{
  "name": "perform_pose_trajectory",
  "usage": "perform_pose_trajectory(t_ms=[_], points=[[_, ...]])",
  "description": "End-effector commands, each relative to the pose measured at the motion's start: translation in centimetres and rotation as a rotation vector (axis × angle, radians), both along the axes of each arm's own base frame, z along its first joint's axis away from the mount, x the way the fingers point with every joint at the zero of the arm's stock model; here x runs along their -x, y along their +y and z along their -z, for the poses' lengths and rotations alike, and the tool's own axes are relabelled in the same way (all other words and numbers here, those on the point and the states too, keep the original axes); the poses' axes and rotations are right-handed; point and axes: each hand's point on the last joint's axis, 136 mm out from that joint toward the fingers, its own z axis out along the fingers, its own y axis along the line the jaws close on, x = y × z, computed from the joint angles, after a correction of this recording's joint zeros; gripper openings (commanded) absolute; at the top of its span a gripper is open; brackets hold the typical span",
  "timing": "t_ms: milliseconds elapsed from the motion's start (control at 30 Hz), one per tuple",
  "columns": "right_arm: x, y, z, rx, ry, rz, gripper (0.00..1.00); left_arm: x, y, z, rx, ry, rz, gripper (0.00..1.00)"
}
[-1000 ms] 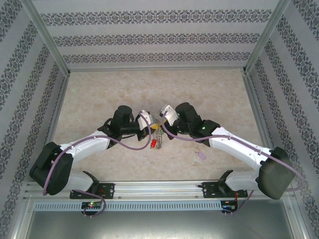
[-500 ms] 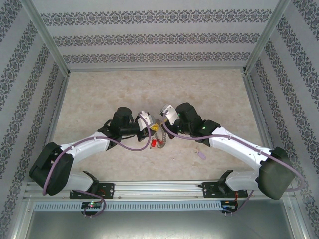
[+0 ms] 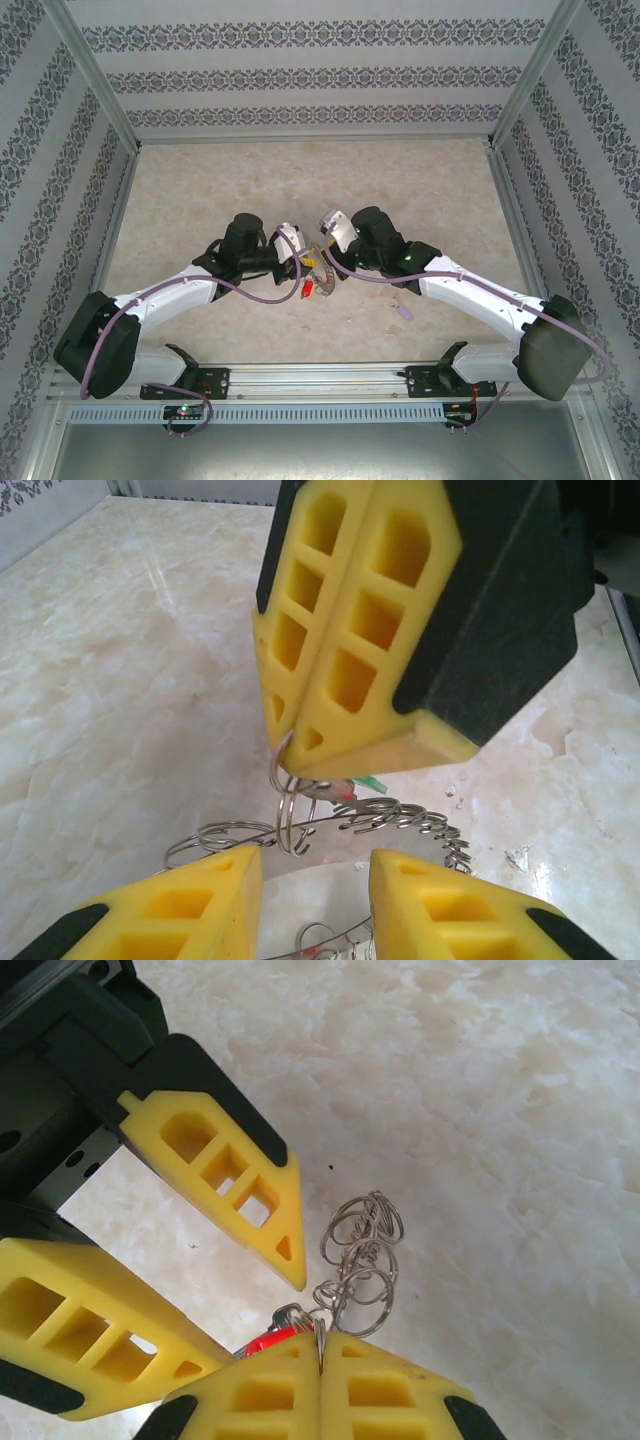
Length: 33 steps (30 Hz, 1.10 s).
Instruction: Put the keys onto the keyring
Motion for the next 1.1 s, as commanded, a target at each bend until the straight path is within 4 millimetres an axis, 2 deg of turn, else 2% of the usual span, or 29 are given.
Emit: perform_pose_trajectory(t_ms=[0, 300, 533, 700, 900, 1067], points=[[-0.1, 0.9, -2.5, -0.051, -0.064, -0.032, 0.00, 0.2, -0.6, -0.9, -0.004, -0.023, 0.028, 0.35], [0.3, 1.3, -2.6, -0.060, -0.056, -0.053, 0.00, -0.3, -1.1, -0.4, -0.023, -0.011, 0.031, 0.33], [0.6, 1.3, -2.9, -0.059, -0.064, -0.061, 0.00, -0.5, -1.2, -0.3, -0.025, -0.007, 0.018, 0.28], [0.8, 1.1, -2.7, -0.057, -0.064, -0.061, 0.00, -0.4, -1.1, 0.2, -0.032, 0.004, 0.015, 0.19], [0.8, 0.7, -2.5, -0.047, -0.071, -0.042, 0.00, -0.5, -0.8, 0.2, -0.043, -0.010, -0.002, 0.00], [0.2, -0.7, -1.3, -0.016, -0.059, 0.025, 0.00, -0.3, -0.4, 0.5, -0.046, -0.017, -0.016, 0.00]])
